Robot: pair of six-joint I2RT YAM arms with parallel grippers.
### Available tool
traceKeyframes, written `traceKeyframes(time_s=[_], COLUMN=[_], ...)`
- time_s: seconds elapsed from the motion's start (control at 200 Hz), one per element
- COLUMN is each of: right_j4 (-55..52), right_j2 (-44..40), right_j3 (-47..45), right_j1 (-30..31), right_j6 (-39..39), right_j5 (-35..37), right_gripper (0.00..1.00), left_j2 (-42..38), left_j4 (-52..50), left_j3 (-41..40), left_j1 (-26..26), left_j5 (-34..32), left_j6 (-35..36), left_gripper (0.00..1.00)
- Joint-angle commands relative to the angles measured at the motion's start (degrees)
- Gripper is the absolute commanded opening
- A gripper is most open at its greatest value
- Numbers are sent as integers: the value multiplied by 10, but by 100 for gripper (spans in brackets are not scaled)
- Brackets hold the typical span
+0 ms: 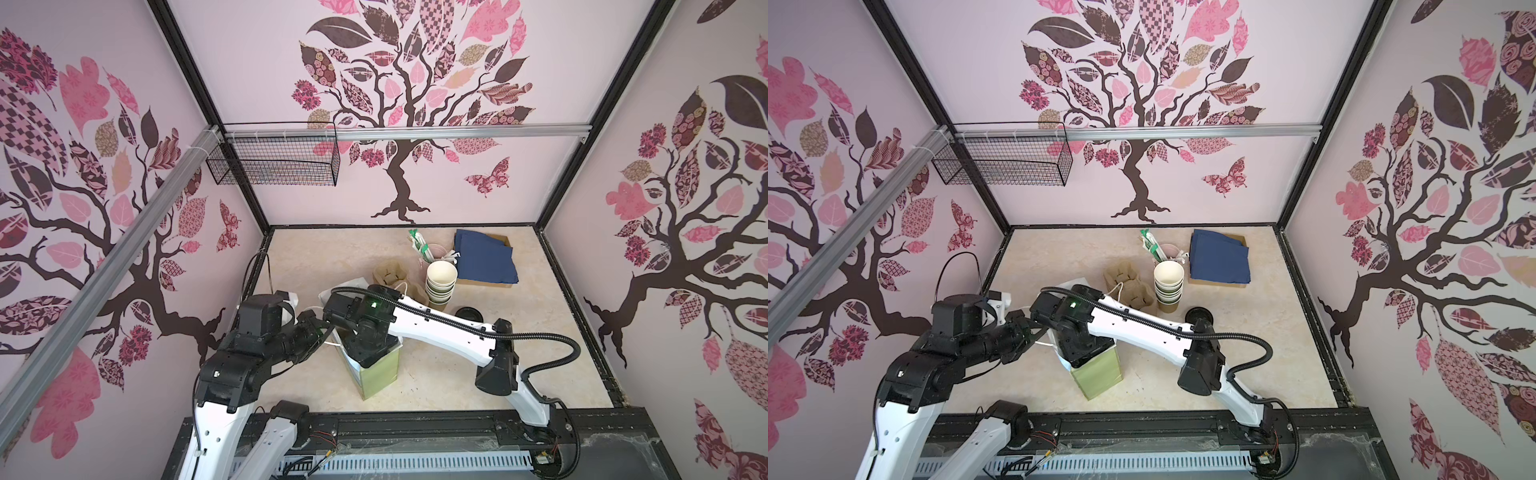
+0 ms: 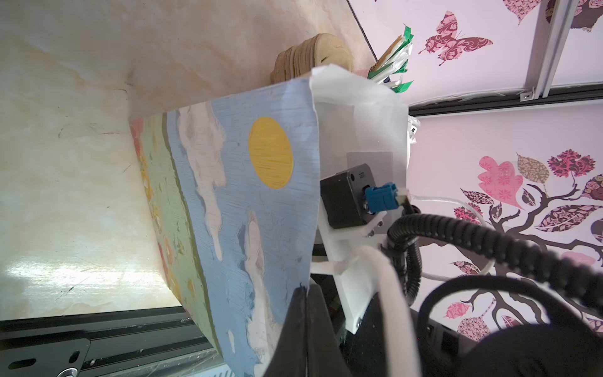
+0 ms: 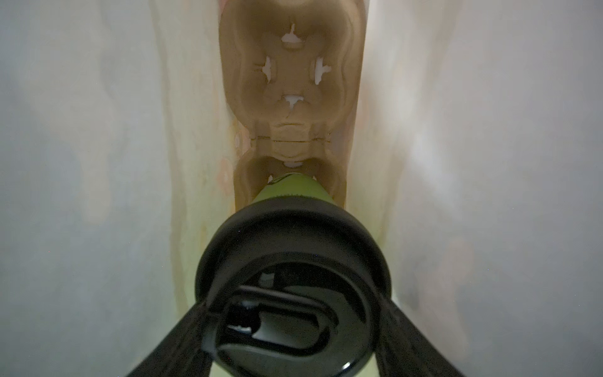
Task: Pack a coffee takeout order
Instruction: Place the coffee cup in the cup tray.
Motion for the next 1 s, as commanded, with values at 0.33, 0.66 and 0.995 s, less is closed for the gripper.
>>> traceKeyframes(time_s=[0.33, 0.66, 0.995], right_j4=[-6, 21, 54], right_j2=[49, 42, 23], right_j3=[-17, -71, -129], right_j1=[-1, -1, -6], right_j6=[-17, -16, -13], right_j5=[-16, -11, -11], right_gripper=[69, 70, 70], left_j2=[-13, -25, -24], left_j4=[16, 9, -25], left_j3=[-29, -34, -19], left_j1=[-2, -2, -2], left_j5=[4, -9, -37], left_j6=[-12, -22, -15], left_gripper=[0, 0, 16])
